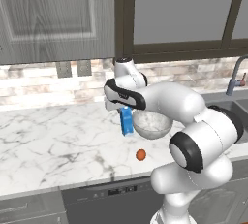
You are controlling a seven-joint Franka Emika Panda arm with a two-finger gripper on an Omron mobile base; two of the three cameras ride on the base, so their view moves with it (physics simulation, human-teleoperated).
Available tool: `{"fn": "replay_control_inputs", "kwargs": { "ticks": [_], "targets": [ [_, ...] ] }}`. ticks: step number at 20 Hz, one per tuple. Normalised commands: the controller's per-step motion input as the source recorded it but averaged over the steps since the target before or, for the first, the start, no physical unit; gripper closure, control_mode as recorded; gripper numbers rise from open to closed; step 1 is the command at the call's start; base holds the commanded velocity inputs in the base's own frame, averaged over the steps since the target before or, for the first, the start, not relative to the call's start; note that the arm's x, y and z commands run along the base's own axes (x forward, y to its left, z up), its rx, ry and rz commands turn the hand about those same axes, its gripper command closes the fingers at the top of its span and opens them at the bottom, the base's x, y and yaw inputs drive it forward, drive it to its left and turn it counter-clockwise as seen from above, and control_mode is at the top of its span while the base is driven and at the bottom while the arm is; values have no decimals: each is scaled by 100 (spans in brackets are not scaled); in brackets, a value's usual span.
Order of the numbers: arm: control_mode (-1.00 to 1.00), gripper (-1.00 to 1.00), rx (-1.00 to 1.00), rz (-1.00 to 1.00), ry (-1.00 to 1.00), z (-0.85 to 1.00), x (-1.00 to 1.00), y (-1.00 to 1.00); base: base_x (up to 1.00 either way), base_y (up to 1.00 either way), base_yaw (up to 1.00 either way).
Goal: Gather the eggs and milk located in the vicinity of the sink area and place them right next to the bowl.
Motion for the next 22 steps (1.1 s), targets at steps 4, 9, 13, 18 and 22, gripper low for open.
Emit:
{"fn": "replay_control_inputs", "kwargs": {
  "ticks": [4,9,13,18,22],
  "targets": [
    [-100,100,0,0,0,-1,0,0,0,0,0],
    [-100,100,0,0,0,-17,2,0,0,0,0],
    [-100,100,0,-1,0,-34,6,0,0,0,0],
    [-100,100,0,-3,0,-28,4,-1,0,0,0],
    [-100,100,0,-4,0,-14,1,-4,0,0,0]
  ]
}}
